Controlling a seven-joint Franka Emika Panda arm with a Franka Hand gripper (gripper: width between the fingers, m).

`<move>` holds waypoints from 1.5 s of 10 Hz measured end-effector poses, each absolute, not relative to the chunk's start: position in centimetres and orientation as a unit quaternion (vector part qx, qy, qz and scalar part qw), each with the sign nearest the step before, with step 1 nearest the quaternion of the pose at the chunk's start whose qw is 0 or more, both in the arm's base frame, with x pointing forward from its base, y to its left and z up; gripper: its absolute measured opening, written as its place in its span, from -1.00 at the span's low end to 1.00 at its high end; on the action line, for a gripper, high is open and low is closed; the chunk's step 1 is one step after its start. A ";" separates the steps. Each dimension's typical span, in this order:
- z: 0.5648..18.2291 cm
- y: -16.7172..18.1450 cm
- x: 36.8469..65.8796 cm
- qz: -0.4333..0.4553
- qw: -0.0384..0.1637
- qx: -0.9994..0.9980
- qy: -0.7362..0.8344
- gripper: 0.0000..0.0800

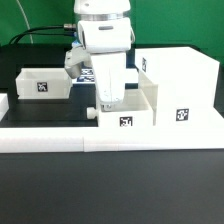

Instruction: Assemble drawer

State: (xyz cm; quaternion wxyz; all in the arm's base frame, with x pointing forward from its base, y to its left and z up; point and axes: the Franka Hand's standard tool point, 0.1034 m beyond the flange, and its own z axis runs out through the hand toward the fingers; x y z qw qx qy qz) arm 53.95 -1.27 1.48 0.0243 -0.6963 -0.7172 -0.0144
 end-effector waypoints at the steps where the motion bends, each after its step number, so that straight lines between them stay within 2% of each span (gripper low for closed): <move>1: 1.3 -1.1 53.6 -0.013 0.026 -0.695 -0.718 -0.89; 15: 1.1 -0.4 53.4 -0.018 0.020 -0.697 -0.717 -0.89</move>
Offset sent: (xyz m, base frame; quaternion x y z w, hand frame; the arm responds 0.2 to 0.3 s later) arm -0.0006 0.0099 -0.0021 -0.0056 -0.0149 -0.0308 0.9994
